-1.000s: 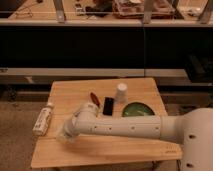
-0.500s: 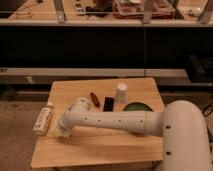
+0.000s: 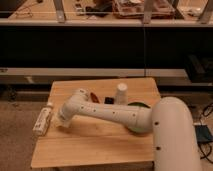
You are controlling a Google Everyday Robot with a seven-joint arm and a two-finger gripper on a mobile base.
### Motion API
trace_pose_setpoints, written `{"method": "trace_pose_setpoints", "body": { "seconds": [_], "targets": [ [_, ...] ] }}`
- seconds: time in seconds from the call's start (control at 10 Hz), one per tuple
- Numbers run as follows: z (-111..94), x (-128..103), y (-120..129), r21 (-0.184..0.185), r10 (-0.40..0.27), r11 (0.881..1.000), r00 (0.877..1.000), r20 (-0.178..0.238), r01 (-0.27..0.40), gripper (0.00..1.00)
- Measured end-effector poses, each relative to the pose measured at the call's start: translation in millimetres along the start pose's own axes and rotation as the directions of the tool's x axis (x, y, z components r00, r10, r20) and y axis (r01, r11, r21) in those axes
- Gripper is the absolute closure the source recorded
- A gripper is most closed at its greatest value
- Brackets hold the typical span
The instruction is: Wipe the white sponge on the table
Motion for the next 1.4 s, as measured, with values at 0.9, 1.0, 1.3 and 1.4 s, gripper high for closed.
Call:
{"method": "trace_pose_setpoints", "body": {
  "seconds": [0.9, 1.0, 1.3, 1.4],
  "targets": [
    [18.6, -3.4, 74.6, -0.041, 0.135, 0.990, 0.990, 0.045, -0.134, 0.57],
    [20.7, -5.7, 78.6, -0.041, 0.148, 0.988, 0.988, 0.049, -0.146, 0.57],
    [14.1, -27.7, 97.6, -0.045, 0.221, 0.975, 0.974, 0.041, -0.219, 0.57],
    [9.8, -42.4, 107.9, -0.056, 0.249, 0.967, 0.967, 0.043, -0.247, 0.57]
  ]
}}
